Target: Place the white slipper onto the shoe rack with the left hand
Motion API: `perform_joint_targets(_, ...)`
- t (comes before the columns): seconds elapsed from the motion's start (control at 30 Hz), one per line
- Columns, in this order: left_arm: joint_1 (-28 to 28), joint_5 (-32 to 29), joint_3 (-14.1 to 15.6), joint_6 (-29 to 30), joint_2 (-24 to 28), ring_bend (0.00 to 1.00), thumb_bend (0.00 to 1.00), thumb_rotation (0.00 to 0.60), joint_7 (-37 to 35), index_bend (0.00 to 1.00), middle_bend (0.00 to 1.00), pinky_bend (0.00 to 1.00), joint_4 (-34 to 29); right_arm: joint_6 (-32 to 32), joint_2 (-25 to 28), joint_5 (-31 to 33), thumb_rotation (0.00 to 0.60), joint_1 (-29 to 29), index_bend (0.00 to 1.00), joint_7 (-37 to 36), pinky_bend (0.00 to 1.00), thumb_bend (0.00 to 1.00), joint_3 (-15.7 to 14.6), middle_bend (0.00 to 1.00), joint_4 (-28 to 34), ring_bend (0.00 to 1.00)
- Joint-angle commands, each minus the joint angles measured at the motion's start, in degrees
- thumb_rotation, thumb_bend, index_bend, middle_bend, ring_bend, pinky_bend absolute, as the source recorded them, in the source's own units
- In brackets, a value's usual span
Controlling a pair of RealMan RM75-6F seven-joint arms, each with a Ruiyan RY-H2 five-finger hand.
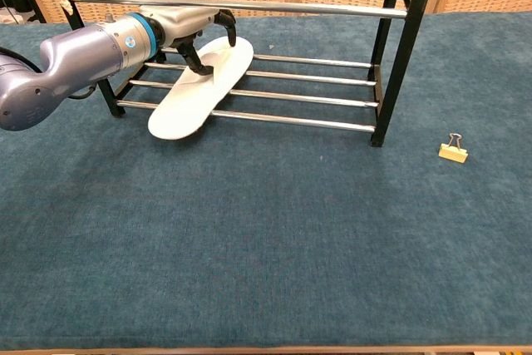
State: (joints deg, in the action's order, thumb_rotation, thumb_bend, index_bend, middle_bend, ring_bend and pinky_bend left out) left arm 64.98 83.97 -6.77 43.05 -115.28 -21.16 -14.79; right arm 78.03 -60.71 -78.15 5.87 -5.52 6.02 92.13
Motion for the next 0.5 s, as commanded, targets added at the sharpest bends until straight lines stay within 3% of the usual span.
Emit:
perform_joint_targets(0.03,-0.4,0.0,0.2,0.4,1.0,0.05,0.27,0.600,0.6,0.31,0.11,0.27,-1.4,0.1,0.0,-0.2,0.600,0.0,0.00,0.0,0.00,0.00,-0.1,0.00,0.1,0.00)
perform_joint_targets(0.5,-3.4,-1.1,-0.1,2.7,6.8,0.02,0.16,0.600,5.2,0.25,0.07,0.25,-12.1,1.8,0.6,-2.0,0.600,-0.6,0.00,-0.5,0.00,0.00,-0.5,0.00,1.3,0.00)
